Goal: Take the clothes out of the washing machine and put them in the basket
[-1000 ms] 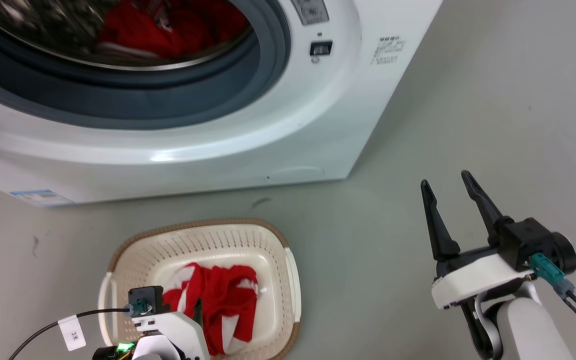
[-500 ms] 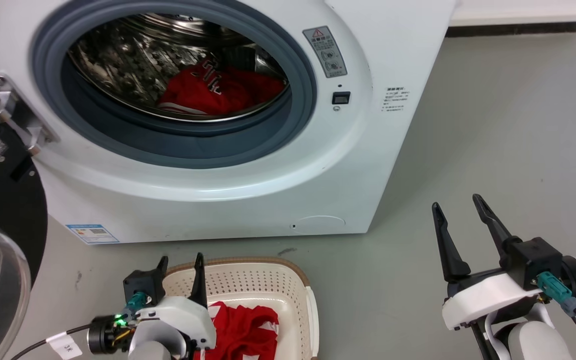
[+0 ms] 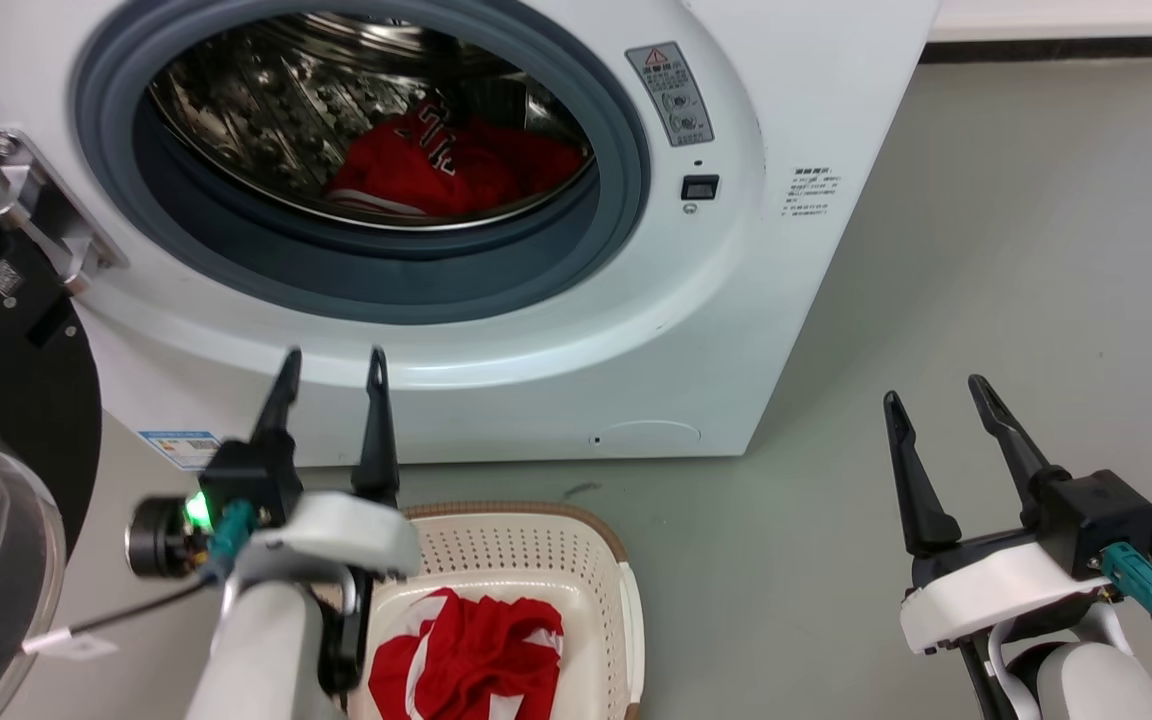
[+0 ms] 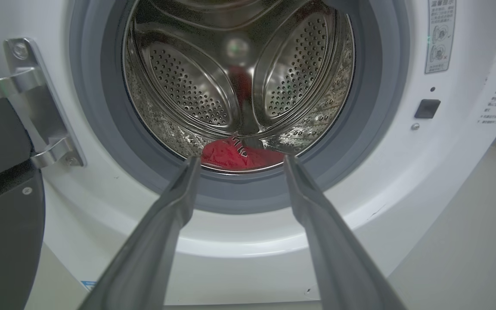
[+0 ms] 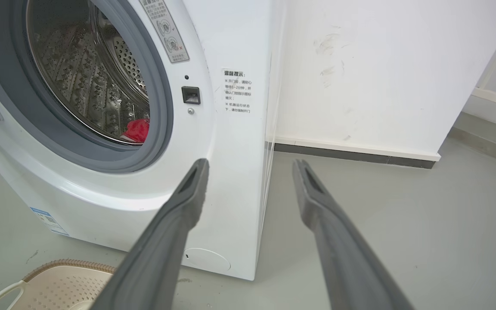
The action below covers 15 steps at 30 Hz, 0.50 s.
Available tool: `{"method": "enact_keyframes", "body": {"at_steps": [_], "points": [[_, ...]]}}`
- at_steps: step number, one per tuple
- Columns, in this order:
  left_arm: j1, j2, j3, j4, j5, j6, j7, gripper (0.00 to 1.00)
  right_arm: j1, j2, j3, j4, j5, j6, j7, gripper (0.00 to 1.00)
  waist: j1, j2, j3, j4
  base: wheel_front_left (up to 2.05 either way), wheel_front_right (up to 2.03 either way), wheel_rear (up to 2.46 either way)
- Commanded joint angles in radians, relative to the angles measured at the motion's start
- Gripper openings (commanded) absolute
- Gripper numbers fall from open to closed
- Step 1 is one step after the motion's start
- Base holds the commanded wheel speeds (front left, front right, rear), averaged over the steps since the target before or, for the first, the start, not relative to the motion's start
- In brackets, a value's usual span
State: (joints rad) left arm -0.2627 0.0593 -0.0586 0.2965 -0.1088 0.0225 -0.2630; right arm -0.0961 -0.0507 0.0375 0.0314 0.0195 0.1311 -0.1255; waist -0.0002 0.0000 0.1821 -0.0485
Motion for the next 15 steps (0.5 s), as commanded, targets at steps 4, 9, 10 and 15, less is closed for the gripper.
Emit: {"method": "enact_keyframes", "body": {"at_steps": [4, 9, 10, 15], "points": [[-0.1, 0.015, 0.021, 0.003, 0.015, -0.012, -0.003, 1.0, -0.012, 0.001, 0.008, -0.025, 0.006, -0.001, -0.002, 1.0, 0.0002, 0.0, 0.047, -0.013, 0.0, 0.0, 0.0], [-0.229, 0.045, 0.031, 0.068, 0.028, -0.03, -0.003, 1.0, -0.039, 0.001, 0.025, -0.037, 0.015, -0.001, -0.002, 1.0, 0.0002, 0.0, 0.113, -0.043, 0.0, 0.0, 0.0], [-0.254, 0.052, 0.031, 0.088, 0.03, -0.033, -0.003, 1.0, -0.043, 0.001, 0.025, -0.036, 0.018, -0.001, -0.005, 1.0, 0.0002, 0.0, 0.126, -0.05, 0.0, 0.0, 0.0], [-0.393, 0.095, 0.034, 0.192, 0.043, -0.048, -0.003, 1.0, -0.077, 0.001, 0.042, -0.031, 0.031, -0.001, -0.021, 1.0, 0.0002, 0.0, 0.206, -0.09, 0.0, 0.0, 0.0]]}}
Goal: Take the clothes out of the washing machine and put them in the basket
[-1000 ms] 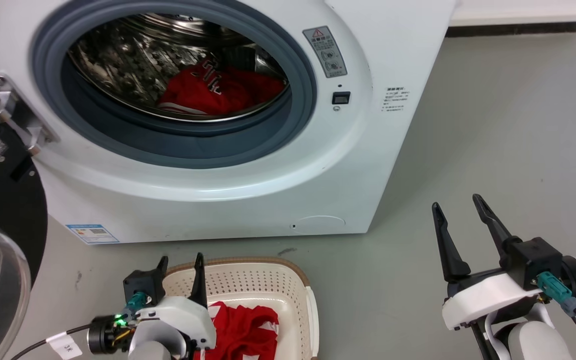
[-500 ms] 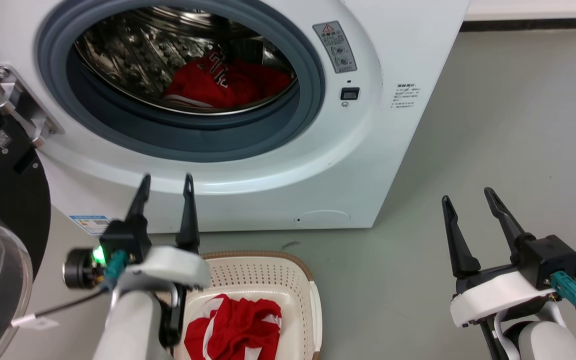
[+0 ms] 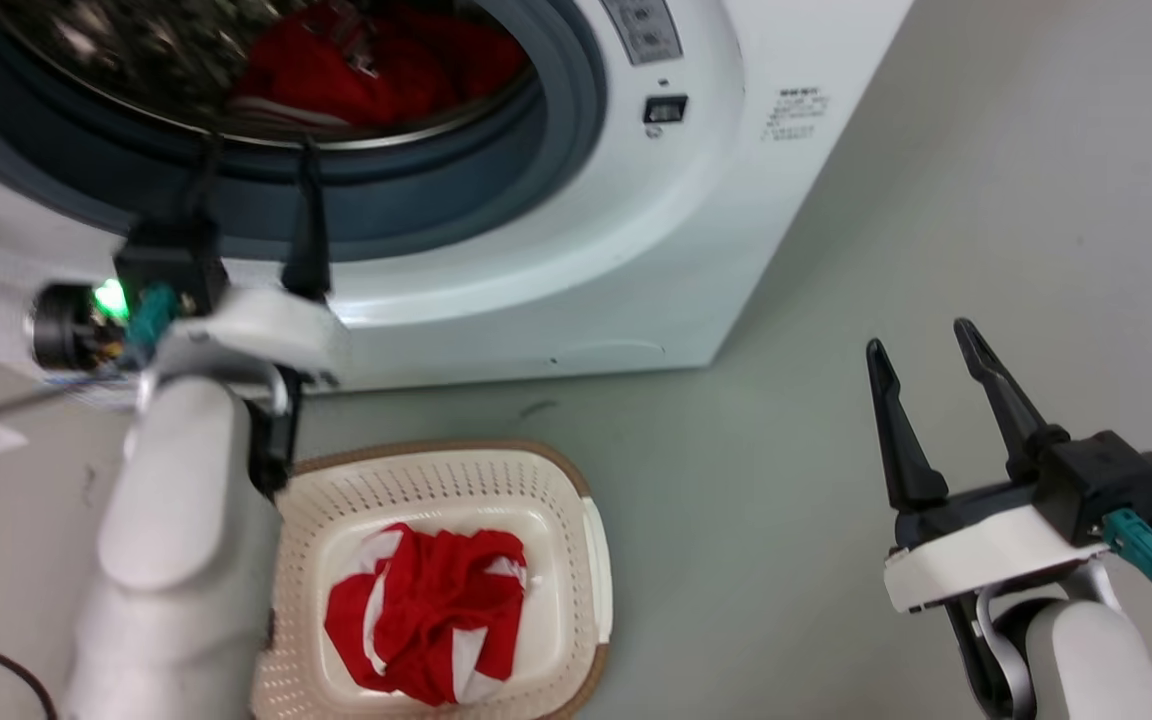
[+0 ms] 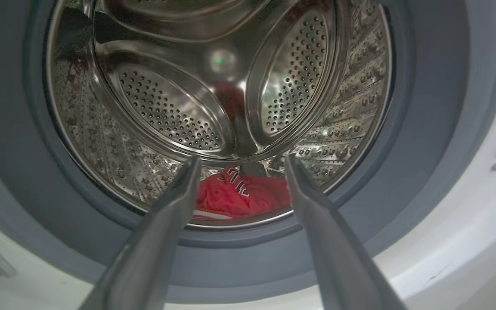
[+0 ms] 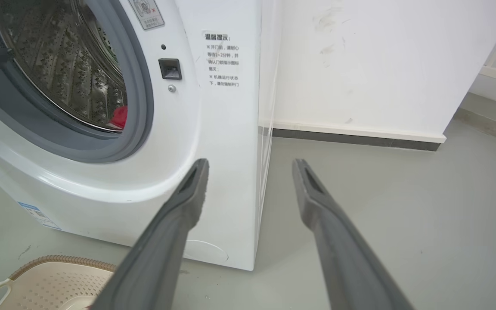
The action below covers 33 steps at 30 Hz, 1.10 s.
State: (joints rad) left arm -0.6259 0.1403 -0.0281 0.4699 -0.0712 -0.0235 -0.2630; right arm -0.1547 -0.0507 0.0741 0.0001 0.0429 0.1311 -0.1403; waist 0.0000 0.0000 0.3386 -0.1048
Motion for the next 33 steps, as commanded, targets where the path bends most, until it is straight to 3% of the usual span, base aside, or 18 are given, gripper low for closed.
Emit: {"method": "enact_keyframes", "body": {"at_steps": [1, 7, 15, 17, 33], "points": [[-0.061, 0.026, -0.001, 0.04, 0.014, -0.004, -0.003, 1.0, -0.026, 0.001, 0.008, 0.003, 0.01, -0.001, -0.013, 1.0, 0.0, 0.0, 0.065, -0.042, 0.0, 0.0, 0.0], [-0.243, 0.1, -0.009, 0.19, 0.042, -0.015, 0.017, 1.0, -0.075, 0.001, 0.031, 0.018, 0.033, -0.001, -0.044, 1.0, 0.0, 0.0, 0.164, -0.097, 0.0, 0.0, 0.0], [-0.478, 0.21, -0.031, 0.339, 0.079, -0.041, 0.133, 1.0, -0.127, 0.001, 0.062, 0.052, 0.07, -0.001, -0.084, 1.0, 0.0, 0.0, 0.27, -0.157, 0.0, 0.0, 0.0], [-0.567, 0.243, -0.054, 0.407, 0.097, -0.062, 0.203, 1.0, -0.153, 0.001, 0.084, 0.067, 0.086, -0.001, -0.098, 1.0, 0.0, 0.0, 0.313, -0.183, 0.0, 0.0, 0.0], [-0.897, 0.357, -0.124, 0.593, 0.113, -0.1, 0.551, 1.0, -0.232, 0.001, 0.178, 0.098, 0.172, -0.001, -0.126, 1.0, 0.0, 0.0, 0.488, -0.29, 0.0, 0.0, 0.0]]}}
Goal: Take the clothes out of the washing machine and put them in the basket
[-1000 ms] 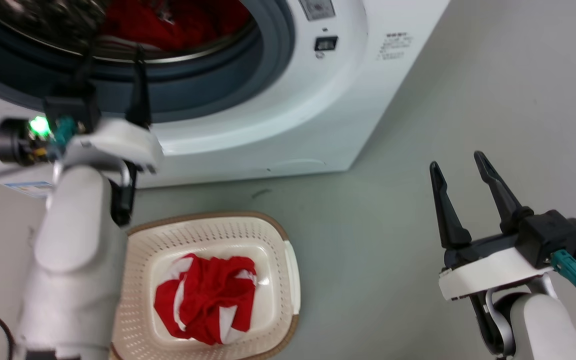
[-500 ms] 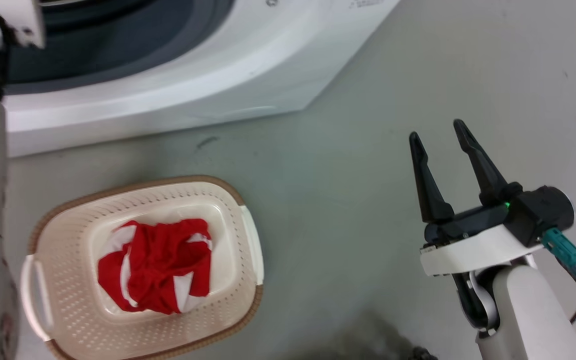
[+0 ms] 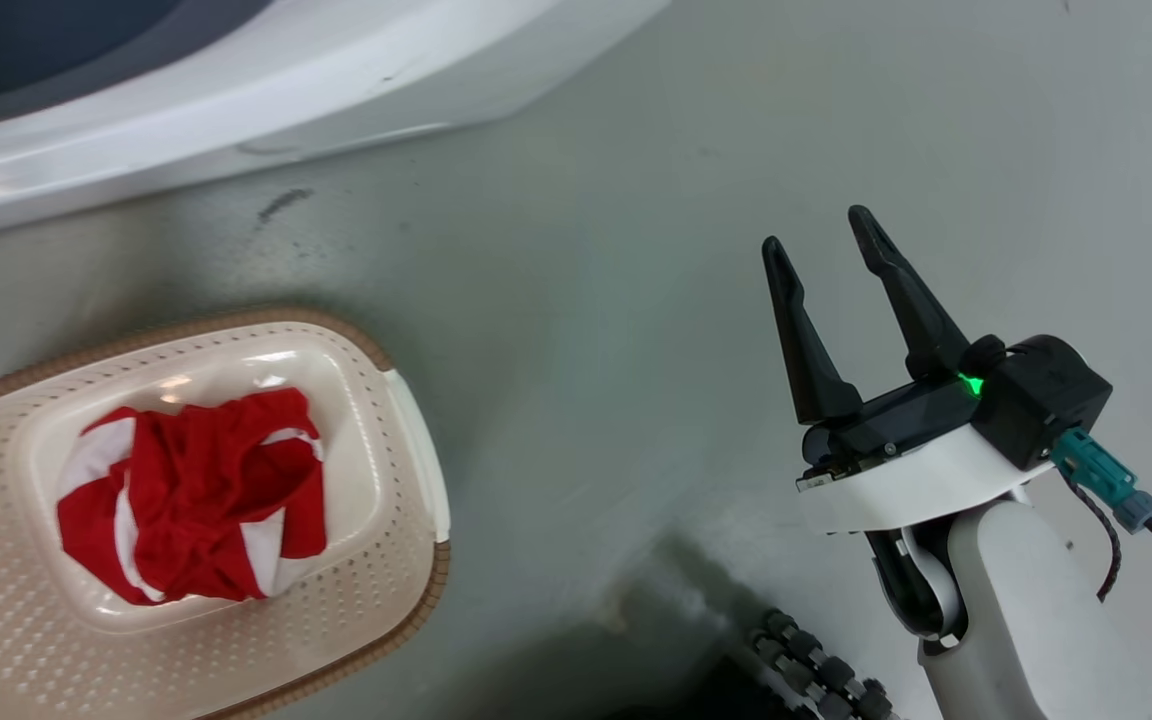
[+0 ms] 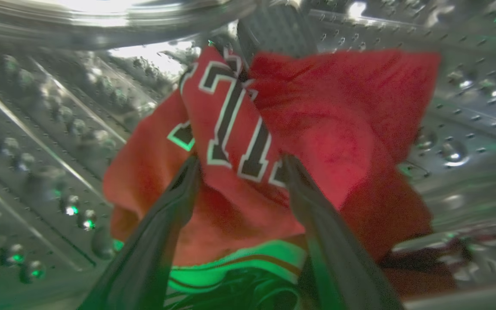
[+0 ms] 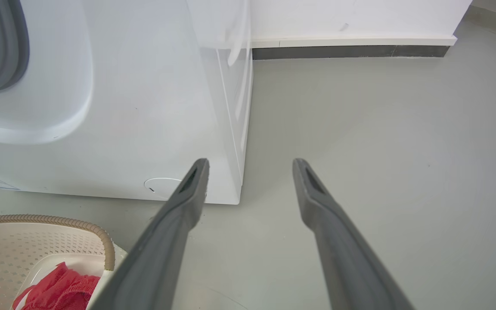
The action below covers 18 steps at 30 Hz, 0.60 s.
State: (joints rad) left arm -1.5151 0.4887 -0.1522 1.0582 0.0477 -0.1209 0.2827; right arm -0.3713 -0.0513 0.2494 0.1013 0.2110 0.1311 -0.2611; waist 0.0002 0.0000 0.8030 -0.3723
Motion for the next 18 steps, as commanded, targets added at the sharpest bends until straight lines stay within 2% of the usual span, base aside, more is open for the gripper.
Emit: {"method": "enact_keyframes", "body": {"at_steps": [1, 8, 9, 10, 14, 18], "points": [[-0.022, 0.013, 0.001, 0.011, -0.009, -0.003, 0.029, 1.0, -0.017, 0.002, 0.006, -0.007, 0.009, -0.001, -0.004, 1.0, -0.0002, 0.0, 0.03, -0.028, 0.0, 0.0, 0.0], [-0.08, 0.05, 0.005, 0.055, -0.022, -0.002, 0.233, 1.0, -0.002, 0.002, 0.025, -0.02, 0.03, -0.001, -0.004, 1.0, -0.0002, 0.0, 0.058, -0.052, 0.0, 0.0, 0.0], [-0.096, 0.056, 0.007, 0.053, -0.03, 0.006, 0.299, 0.39, 0.0, 0.002, 0.03, -0.021, 0.034, -0.001, -0.004, 1.0, -0.0002, 0.0, 0.06, -0.055, 0.0, 0.0, 0.0], [-0.1, 0.058, 0.006, 0.043, -0.03, 0.009, 0.308, 0.0, -0.001, 0.002, 0.032, -0.021, 0.036, -0.001, -0.005, 1.0, -0.0002, 0.0, 0.06, -0.056, 0.0, 0.0, 0.0], [-0.094, 0.061, 0.008, 0.011, -0.041, 0.02, 0.328, 0.0, -0.012, 0.002, 0.037, -0.021, 0.043, -0.001, -0.005, 1.0, -0.0002, 0.0, 0.055, -0.056, 0.0, 0.0, 0.0], [-0.071, 0.069, 0.013, -0.041, -0.051, 0.04, 0.277, 0.0, -0.017, 0.002, 0.039, -0.015, 0.045, -0.001, -0.004, 1.0, -0.0002, 0.0, 0.039, -0.054, 0.0, 0.0, 0.0]]}}
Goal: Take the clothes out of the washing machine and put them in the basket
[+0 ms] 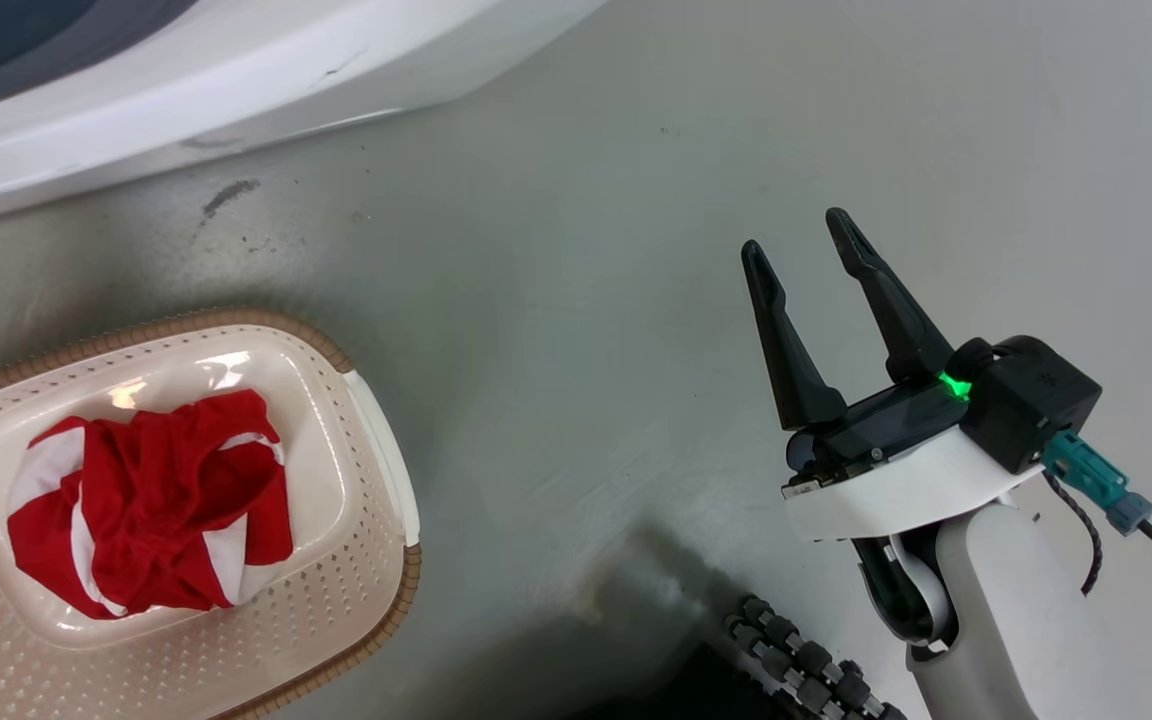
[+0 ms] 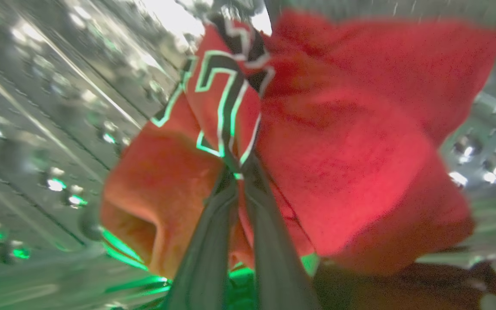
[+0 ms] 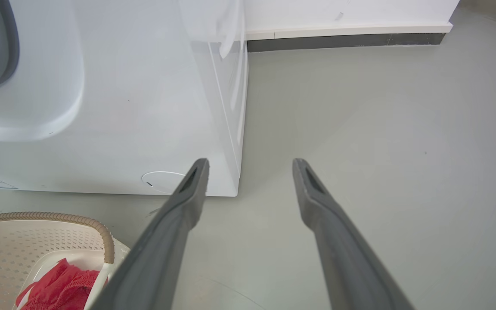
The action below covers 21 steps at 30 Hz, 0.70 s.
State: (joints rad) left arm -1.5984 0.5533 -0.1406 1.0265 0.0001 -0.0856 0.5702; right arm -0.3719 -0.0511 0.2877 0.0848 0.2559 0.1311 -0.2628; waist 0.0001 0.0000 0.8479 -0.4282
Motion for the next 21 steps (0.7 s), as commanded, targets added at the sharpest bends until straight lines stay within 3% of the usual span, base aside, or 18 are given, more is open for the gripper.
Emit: {"method": "enact_keyframes", "body": {"at_steps": [1, 10, 16, 21], "points": [[0.024, 0.003, 0.0, -0.025, -0.002, 0.012, -0.035, 0.0, -0.017, 0.002, -0.001, 0.002, -0.001, -0.001, -0.003, 1.0, -0.0001, 0.0, -0.012, 0.004, 0.0, 0.0, 0.0], [0.188, -0.033, 0.014, -0.1, -0.042, 0.059, -0.399, 0.0, 0.0, 0.001, -0.033, 0.019, -0.033, -0.001, -0.003, 1.0, -0.0001, 0.0, -0.126, 0.038, 0.0, 0.0, 0.0], [0.315, -0.115, 0.041, -0.044, -0.107, 0.066, -0.624, 0.0, 0.034, 0.001, -0.072, 0.051, -0.079, -0.001, -0.003, 1.0, -0.0001, 0.0, -0.248, 0.094, 0.0, 0.0, 0.0], [0.387, -0.189, 0.04, 0.03, -0.144, 0.049, -0.741, 0.0, 0.056, 0.001, -0.105, 0.081, -0.124, -0.001, -0.001, 1.0, -0.0001, 0.0, -0.351, 0.158, 0.0, 0.0, 0.0]]}}
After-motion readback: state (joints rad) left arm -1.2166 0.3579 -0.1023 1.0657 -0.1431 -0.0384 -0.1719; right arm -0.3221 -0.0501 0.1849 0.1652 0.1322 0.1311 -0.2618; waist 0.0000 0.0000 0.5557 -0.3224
